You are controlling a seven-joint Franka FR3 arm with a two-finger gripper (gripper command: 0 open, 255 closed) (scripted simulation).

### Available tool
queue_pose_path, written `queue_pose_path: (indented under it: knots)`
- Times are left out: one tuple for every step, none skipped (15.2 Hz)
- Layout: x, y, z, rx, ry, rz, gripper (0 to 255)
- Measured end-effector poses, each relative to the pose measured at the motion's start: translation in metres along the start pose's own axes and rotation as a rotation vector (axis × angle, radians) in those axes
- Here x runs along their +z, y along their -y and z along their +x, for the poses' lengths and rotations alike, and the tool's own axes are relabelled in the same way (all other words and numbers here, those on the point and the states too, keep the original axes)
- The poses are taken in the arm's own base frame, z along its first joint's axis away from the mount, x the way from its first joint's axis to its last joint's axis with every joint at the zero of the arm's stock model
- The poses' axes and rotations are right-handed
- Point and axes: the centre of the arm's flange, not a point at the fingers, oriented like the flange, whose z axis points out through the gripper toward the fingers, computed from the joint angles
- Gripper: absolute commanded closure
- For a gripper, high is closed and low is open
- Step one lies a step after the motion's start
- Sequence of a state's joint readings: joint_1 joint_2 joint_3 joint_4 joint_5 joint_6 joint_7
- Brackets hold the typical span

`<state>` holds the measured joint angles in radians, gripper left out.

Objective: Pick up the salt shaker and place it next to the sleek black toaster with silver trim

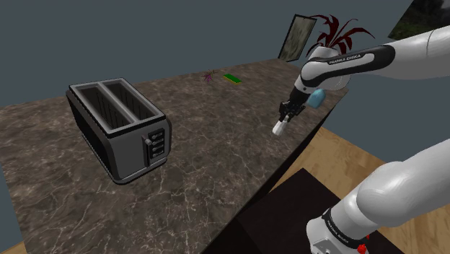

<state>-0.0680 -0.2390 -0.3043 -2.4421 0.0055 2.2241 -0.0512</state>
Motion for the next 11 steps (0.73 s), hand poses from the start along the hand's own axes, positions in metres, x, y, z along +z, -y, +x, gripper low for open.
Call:
queue_pose_path:
  knots:
    - [-0.005,0.001,0.002,0.000,0.000,0.000,255]
    - [-0.011,0.001,0.001,0.000,0.000,0.000,255]
    - [-0.017,0.001,0.000,0.000,0.000,0.000,255]
    - [-0.021,0.002,0.000,0.000,0.000,0.000,255]
    - [-0.026,0.002,0.000,0.000,0.000,0.000,255]
    - [-0.032,0.002,0.000,0.000,0.000,0.000,255]
    - [-0.036,0.003,0.001,0.000,0.000,0.000,255]
    - [-0.041,0.004,0.001,0.000,0.000,0.000,255]
    - [-0.046,0.005,0.000,0.000,0.000,0.000,255]
    - [-0.052,0.005,0.000,0.000,0.000,0.000,255]
    - [-0.058,0.005,0.001,0.000,0.000,0.000,255]
